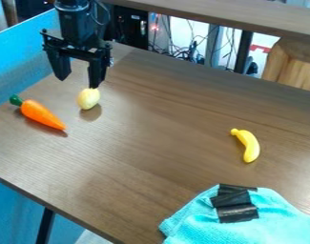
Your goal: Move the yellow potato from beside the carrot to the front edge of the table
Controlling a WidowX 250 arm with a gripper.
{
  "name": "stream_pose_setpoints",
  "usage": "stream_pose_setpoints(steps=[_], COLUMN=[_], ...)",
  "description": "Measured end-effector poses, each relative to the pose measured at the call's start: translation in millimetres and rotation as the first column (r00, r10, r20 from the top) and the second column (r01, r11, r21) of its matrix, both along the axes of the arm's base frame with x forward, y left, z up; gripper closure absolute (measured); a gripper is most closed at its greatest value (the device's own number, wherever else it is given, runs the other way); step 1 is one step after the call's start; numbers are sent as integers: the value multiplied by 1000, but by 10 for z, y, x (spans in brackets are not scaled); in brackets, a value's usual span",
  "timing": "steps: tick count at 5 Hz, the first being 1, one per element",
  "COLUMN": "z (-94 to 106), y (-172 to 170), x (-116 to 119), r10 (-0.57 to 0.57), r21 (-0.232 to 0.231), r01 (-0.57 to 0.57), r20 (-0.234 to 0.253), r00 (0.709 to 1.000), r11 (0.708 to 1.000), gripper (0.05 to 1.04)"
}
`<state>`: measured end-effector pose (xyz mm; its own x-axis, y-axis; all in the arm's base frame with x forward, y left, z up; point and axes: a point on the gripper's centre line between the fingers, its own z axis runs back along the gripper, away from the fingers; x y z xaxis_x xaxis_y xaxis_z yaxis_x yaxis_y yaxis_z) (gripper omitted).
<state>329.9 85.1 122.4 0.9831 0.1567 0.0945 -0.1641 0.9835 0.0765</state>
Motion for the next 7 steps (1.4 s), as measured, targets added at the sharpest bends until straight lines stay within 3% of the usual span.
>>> stream_pose_setpoints(steps=[1, 2, 3, 4, 5, 7], z=[-109, -178, -220, -368, -562, -659], y=[4, 84, 242, 411, 494, 579], x=[-16, 56, 175, 283, 381, 454], r10=[-2, -62, -114, -145, -145, -101], r21=[-6, 26, 57, 77, 89, 113], r01=[2, 64, 118, 154, 161, 129], r20=[-35, -67, -67, -111, -168, -224], r00=[999, 996, 991, 983, 975, 969], r11=[1000, 998, 991, 985, 983, 985], gripper=[93, 93, 93, 93, 93, 93])
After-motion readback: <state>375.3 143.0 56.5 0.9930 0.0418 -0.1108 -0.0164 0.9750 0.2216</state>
